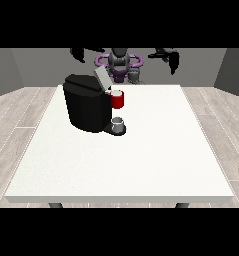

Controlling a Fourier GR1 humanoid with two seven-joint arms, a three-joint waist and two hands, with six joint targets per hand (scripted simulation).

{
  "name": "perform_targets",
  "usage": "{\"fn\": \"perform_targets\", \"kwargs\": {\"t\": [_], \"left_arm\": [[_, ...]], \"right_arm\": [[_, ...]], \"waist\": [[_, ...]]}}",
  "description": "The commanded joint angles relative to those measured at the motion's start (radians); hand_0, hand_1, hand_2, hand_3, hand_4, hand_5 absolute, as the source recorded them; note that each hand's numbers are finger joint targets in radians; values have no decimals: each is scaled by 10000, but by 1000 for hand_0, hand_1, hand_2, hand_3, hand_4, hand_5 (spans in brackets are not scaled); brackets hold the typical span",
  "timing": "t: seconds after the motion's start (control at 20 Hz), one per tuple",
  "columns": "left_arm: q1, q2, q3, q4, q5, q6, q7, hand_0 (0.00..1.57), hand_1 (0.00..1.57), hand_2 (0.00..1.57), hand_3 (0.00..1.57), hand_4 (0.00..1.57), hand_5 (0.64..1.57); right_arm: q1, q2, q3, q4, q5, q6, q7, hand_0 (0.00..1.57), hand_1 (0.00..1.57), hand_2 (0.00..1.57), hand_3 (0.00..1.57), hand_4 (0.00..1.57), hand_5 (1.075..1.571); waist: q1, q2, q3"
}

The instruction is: Insert the coffee pod into the coffee machine and close the lid

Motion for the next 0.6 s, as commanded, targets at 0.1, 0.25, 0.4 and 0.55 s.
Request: {"fn": "perform_targets", "kwargs": {"t": [0.1, 0.25, 0.4, 0.55], "left_arm": [[647, -167, -326, -1403, 489, 51, 367, 0, 0, 0, 0, 0, 1571], [941, -171, -806, -2259, 1178, 367, 1274, 0, 0, 0, 0, 0, 1571], [1693, -171, -1031, -2870, 1166, 277, 1012, 0, 0, 0, 0, 0, 1571], [1512, 279, -985, -3207, 1047, 512, 1319, 0, 0, 0, 0, 0, 1571]], "right_arm": [[-738, -178, -688, 1062, -412, 278, -318, 0, 0, 0, 0, 0, 1571], [-1293, -156, -623, 1503, -247, 244, -179, 0, 0, 0, 0, 0, 1571], [-1214, 114, -411, 1881, 136, 7, -661, 0, 0, 0, 0, 0, 1571], [-1696, 268, -310, 2008, 171, -31, -546, 0, 0, 0, 0, 0, 1571]], "waist": [[351, 803, 0], [153, 813, -2], [252, 1032, -2], [19, 1299, -3]]}}
